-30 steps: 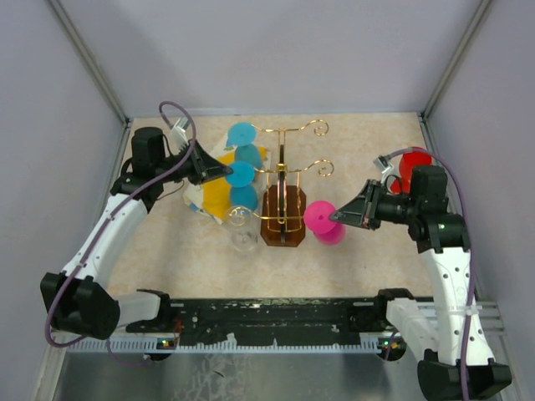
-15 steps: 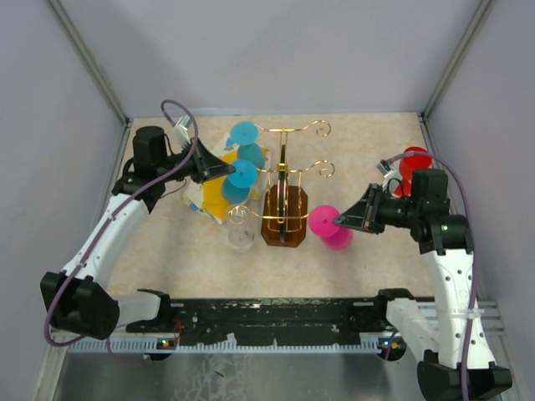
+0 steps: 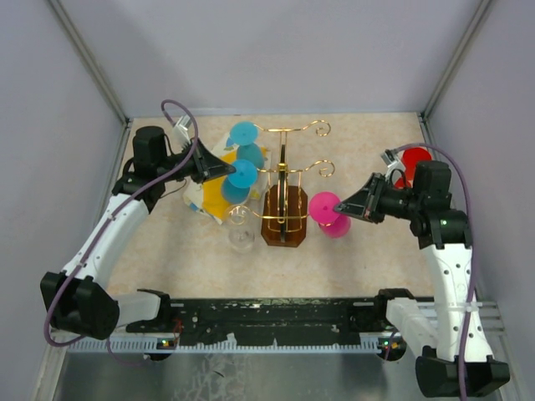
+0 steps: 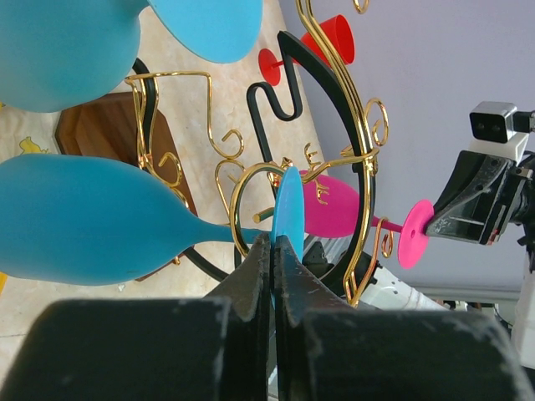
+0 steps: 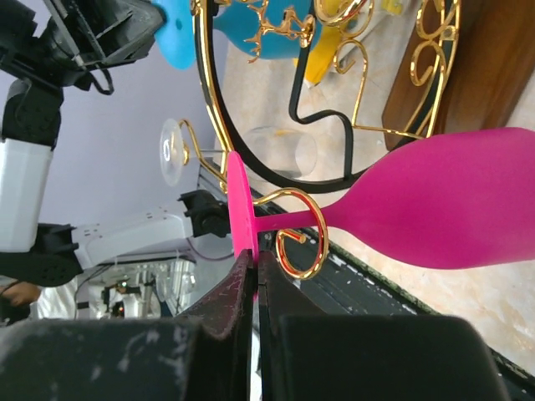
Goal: Take the wine glass off the wine glass rack
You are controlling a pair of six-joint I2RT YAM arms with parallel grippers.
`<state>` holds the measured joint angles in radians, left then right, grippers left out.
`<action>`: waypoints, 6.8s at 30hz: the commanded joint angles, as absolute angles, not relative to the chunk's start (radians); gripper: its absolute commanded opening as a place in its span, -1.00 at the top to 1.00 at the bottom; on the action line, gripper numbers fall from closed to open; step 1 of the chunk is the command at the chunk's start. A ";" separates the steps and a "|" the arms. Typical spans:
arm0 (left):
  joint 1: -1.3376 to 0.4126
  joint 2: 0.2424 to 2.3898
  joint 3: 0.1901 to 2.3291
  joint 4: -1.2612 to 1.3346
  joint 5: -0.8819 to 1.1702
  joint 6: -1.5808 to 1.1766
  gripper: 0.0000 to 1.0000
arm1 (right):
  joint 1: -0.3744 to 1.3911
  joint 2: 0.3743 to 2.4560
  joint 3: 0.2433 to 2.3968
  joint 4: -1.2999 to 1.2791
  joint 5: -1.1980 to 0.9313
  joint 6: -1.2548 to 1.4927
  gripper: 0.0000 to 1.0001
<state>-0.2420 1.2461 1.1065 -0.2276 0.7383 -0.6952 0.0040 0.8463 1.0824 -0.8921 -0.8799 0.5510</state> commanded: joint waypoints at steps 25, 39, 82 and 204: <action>-0.276 1.234 1.094 -0.130 0.770 -0.769 1.00 | 0.000 0.825 0.999 -0.596 -1.063 0.717 1.00; -0.240 1.237 1.179 -0.230 0.716 -0.703 1.00 | 0.000 0.816 0.986 -0.621 -1.060 0.691 1.00; -0.115 1.238 1.044 0.026 0.784 -0.887 1.00 | -0.001 0.808 0.964 -0.537 -1.072 0.741 1.00; -0.248 1.182 1.754 -0.818 0.147 -0.249 1.00 | 0.169 1.184 1.886 -1.313 -0.151 0.317 1.00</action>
